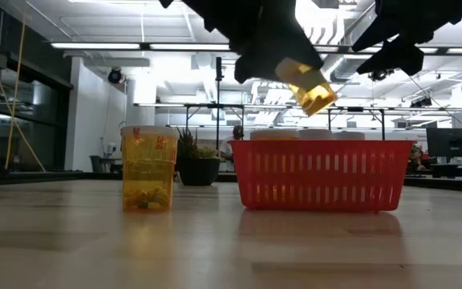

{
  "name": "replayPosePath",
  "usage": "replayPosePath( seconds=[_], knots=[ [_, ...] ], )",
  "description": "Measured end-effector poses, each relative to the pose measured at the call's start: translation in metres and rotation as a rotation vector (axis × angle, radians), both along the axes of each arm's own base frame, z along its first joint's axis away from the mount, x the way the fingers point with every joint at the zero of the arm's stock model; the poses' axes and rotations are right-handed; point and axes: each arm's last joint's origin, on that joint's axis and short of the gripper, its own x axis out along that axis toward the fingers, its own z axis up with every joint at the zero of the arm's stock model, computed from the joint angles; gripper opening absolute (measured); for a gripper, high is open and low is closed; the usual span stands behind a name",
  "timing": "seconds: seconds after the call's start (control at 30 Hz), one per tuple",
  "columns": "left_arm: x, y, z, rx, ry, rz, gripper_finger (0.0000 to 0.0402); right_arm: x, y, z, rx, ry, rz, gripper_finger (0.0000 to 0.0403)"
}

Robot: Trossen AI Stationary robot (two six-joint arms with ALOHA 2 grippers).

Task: Pick and place pill bottles into a basket
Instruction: Put the orange pill bottle into the red bin

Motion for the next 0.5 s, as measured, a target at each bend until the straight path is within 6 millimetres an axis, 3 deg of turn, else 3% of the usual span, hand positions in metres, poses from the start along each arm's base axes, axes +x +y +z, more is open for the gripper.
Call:
replayPosePath(
  seconds=[0.23, 0.5],
  knots=[
    [0.001, 0.008, -0.008, 0.004, 0.047, -0.009, 0.0232, -0.001, 0.000, -0.001, -0.004, 0.013, -0.001, 0.0263],
    [0.007, 0.007, -0.023, 0.027, 0.069, -0.026, 0.0248, -0.002, 0.000, -0.003, -0.007, 0.039, -0.001, 0.0263]
  ],
)
